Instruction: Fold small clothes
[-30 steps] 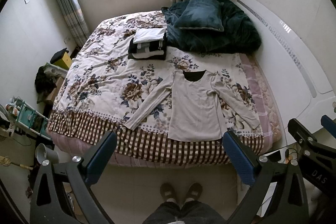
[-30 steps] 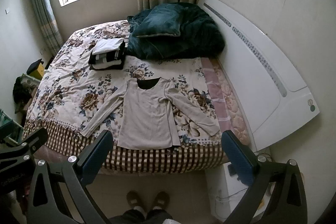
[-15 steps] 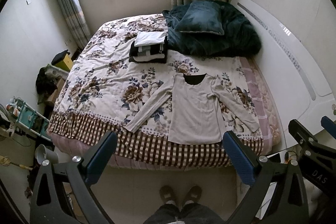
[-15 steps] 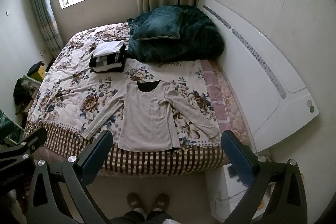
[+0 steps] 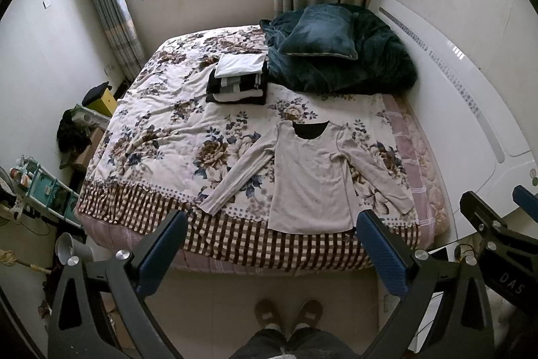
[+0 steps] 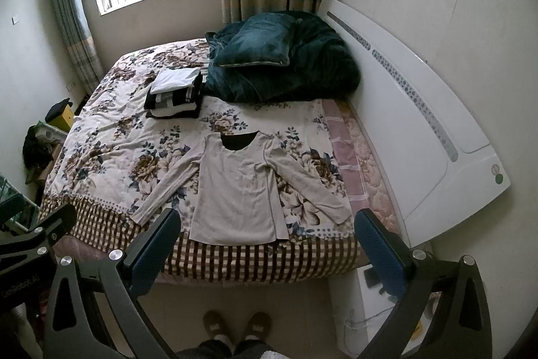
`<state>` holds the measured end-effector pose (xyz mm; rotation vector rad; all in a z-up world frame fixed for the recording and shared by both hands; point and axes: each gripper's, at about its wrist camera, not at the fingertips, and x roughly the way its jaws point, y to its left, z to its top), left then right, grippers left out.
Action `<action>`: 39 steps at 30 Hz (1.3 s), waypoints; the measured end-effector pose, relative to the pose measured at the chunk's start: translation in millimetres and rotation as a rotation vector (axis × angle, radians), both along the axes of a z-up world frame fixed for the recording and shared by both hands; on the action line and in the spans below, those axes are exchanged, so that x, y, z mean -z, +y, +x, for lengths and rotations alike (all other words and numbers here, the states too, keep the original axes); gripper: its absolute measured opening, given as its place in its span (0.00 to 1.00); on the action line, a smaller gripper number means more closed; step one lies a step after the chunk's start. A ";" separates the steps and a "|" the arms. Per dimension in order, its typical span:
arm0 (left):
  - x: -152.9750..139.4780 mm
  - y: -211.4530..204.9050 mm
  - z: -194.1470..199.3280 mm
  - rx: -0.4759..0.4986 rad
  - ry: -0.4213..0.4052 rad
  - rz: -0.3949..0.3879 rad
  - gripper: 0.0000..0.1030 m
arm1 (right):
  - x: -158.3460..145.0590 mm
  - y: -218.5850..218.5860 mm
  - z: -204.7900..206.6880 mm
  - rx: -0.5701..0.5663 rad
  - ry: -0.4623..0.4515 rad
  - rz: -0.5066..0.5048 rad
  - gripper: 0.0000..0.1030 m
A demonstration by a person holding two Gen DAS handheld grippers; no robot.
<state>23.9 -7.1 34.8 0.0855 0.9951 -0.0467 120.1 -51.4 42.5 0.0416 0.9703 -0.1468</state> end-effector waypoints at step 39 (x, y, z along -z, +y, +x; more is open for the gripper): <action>24.5 2.3 23.2 -0.023 -0.050 -0.002 1.00 | 23.5 -3.6 8.4 0.092 0.016 0.018 1.00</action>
